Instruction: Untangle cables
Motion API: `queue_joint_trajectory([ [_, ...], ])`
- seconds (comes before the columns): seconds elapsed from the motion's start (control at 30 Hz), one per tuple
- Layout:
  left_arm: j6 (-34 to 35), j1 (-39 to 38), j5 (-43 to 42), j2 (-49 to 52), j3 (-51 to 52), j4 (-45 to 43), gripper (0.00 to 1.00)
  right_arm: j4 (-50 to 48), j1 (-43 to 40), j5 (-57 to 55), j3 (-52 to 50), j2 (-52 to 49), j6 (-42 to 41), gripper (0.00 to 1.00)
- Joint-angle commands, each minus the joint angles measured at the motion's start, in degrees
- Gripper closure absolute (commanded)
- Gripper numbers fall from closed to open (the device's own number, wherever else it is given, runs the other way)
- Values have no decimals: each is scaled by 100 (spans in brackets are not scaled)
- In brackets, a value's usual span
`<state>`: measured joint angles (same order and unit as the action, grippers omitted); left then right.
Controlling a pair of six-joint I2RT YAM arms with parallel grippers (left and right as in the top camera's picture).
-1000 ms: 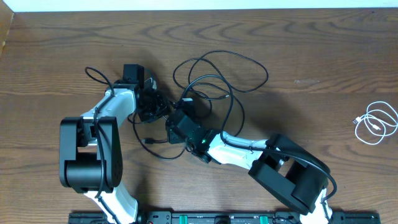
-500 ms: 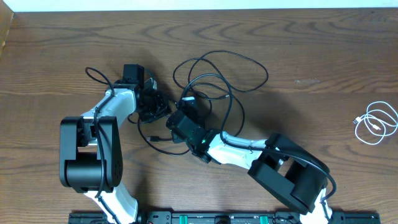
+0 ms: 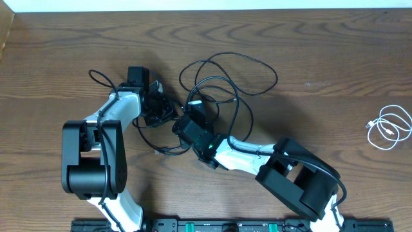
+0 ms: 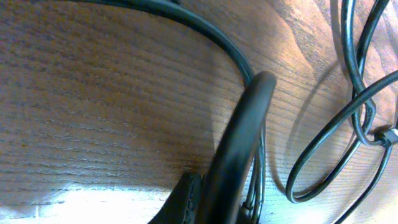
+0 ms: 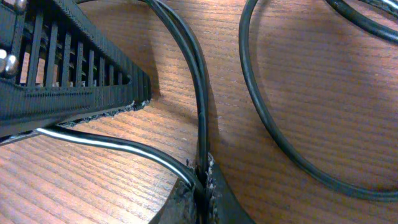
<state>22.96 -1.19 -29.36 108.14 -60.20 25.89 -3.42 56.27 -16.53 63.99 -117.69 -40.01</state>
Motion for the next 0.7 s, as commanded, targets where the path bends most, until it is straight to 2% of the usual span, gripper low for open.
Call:
queue_joint_trajectory([
  [0.0, 2, 0, 181, 208, 39, 79, 90, 199, -24, 15, -179, -321, 4, 99],
  [0.2, -752, 179, -675, -197, 39, 286, 67, 197, -26, 15, -179, -319, 7, 99],
  [0.37, -1082, 529, -664, -734, 39, 710, 64, 197, -35, 13, -179, -319, 9, 99],
  [0.5, -1095, 922, -664, -1025, 39, 820, 60, 195, -35, 13, -179, -319, 11, 99],
  [0.63, -1091, 1241, -664, -1069, 39, 815, 41, 186, -50, 13, -179, -319, 50, 99],
  [0.67, -1091, 1300, -662, -1064, 39, 813, 39, 184, -52, 13, -179, -319, 50, 99],
])
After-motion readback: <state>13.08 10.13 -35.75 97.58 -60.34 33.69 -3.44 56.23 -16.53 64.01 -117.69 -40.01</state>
